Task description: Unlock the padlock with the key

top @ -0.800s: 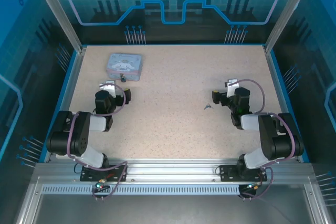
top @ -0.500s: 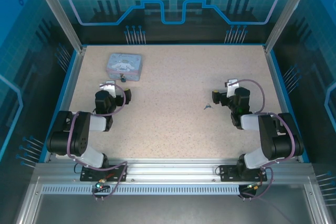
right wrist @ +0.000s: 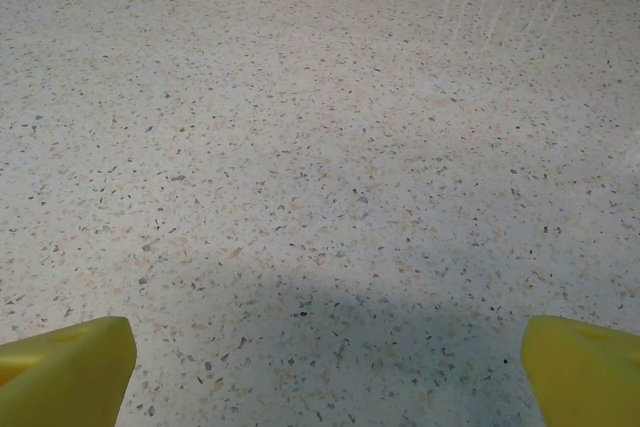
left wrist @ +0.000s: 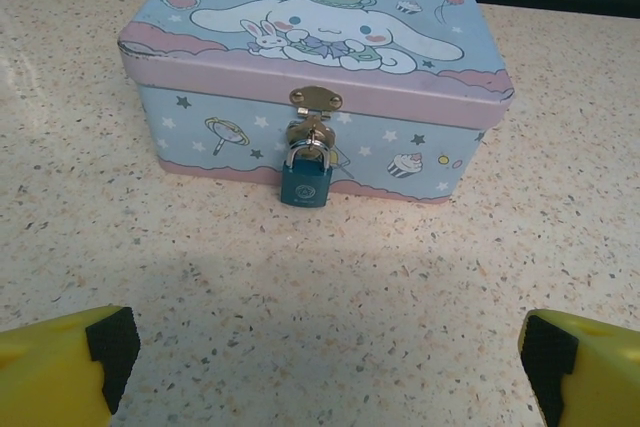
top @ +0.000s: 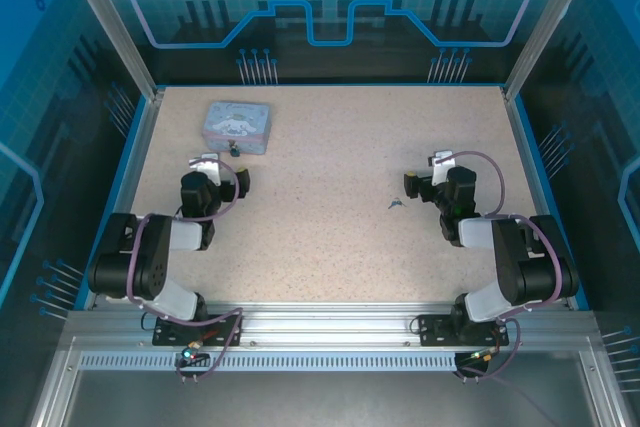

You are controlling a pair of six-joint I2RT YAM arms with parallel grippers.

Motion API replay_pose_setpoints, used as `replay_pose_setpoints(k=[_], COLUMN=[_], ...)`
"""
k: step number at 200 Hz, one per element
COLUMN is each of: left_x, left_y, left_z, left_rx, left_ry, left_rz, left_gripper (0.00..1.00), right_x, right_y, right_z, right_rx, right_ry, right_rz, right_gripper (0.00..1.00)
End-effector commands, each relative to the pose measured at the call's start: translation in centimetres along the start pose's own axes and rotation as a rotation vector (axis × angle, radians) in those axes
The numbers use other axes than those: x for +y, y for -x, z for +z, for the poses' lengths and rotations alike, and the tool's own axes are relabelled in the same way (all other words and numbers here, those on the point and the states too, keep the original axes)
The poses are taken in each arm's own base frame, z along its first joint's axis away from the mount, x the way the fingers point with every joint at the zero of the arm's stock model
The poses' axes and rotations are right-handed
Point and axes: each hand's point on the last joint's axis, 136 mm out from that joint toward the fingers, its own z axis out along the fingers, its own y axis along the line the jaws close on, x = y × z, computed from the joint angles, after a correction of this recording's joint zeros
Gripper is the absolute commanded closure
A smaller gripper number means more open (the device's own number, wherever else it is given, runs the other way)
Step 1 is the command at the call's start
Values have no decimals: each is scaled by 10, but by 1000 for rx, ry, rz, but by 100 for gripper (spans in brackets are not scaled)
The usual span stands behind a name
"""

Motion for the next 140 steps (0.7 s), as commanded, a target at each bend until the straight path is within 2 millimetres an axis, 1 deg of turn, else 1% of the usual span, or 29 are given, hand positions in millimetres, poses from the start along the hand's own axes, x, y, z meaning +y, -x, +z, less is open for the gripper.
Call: replay_pose_setpoints(k=[1, 21, 31, 48, 74, 83, 93, 101, 103, 119, 131, 140], left_x=[0, -2, -2, -2, -4, -4, -5, -4, -4, -1, 2, 6], left_y=[24, 29, 33, 40, 61, 68, 75, 82, 83, 95, 105, 113], left_z=[-8, -12, -14, -17, -16, -13, -8, -4, -2, 9, 18, 26], left_rx=[-40, -38, -43, -35, -43, -33, -18, -10, -6, 19, 38, 56], left_ry=[16, 9, 13, 16, 18, 19, 21, 26, 27, 47, 67, 88], left_rz=[1, 4, 2, 2, -12, -17, -20, -27, -30, -54, -71, -92], left_gripper=[1, 1, 1, 1, 1, 1, 1, 1, 1, 1, 1, 1], right_x=[-1, -1, -5, -9, -16, -17, -13, -12, -13, -24, -34, -34], right_y=[12, 13, 14, 25, 42, 47, 53, 63, 59, 65, 63, 65], right_z=[2, 1, 0, -5, -17, -22, -27, -31, -32, -41, -49, -52], right_rx=[-27, -29, -21, -4, 23, 39, 46, 24, 40, 47, 86, 105], right_ry=[11, 11, -13, -34, -73, -73, -48, -40, -46, -107, -150, -133], right_rz=[-9, -11, -1, 7, 37, 67, 88, 114, 128, 262, 405, 457], right_gripper=[0, 0, 0, 0, 0, 0, 0, 0, 0, 0, 0, 0])
